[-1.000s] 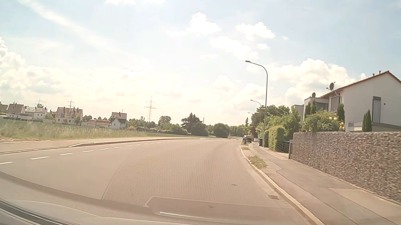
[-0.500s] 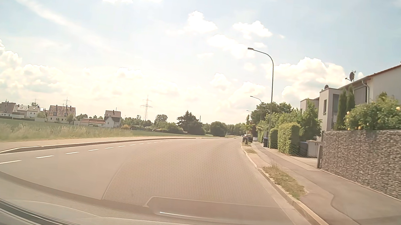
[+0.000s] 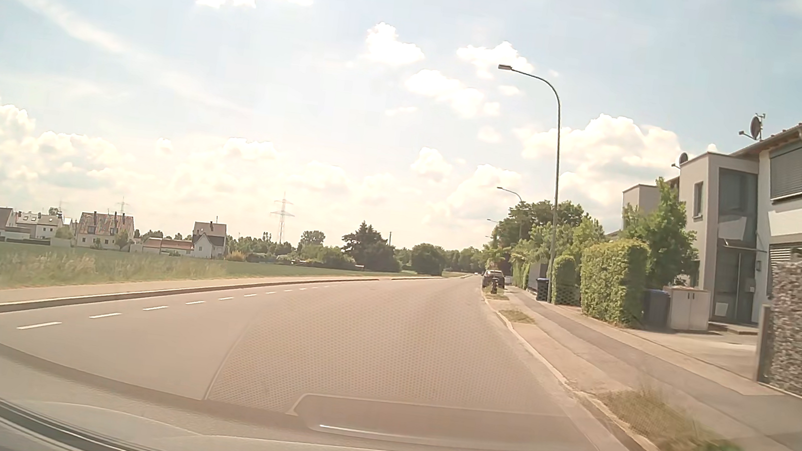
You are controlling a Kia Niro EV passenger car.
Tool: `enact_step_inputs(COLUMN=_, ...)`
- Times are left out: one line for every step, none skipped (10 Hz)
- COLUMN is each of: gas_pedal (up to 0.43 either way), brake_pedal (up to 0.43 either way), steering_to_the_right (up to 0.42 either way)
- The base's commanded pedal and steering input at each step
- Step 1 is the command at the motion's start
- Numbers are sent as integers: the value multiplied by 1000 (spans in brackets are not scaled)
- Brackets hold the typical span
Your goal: Follow the waypoints while adhering to traffic rules and regulations
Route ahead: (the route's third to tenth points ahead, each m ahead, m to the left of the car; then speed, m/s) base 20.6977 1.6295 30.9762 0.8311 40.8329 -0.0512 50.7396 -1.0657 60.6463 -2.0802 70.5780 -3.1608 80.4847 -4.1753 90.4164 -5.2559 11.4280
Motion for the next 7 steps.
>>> enact_step_inputs(gas_pedal=150, brake_pedal=0, steering_to_the_right=11)
enact_step_inputs(gas_pedal=150, brake_pedal=0, steering_to_the_right=11)
enact_step_inputs(gas_pedal=150, brake_pedal=0, steering_to_the_right=11)
enact_step_inputs(gas_pedal=150, brake_pedal=0, steering_to_the_right=11)
enact_step_inputs(gas_pedal=150, brake_pedal=0, steering_to_the_right=11)
enact_step_inputs(gas_pedal=150, brake_pedal=0, steering_to_the_right=11)
enact_step_inputs(gas_pedal=150, brake_pedal=0, steering_to_the_right=12)
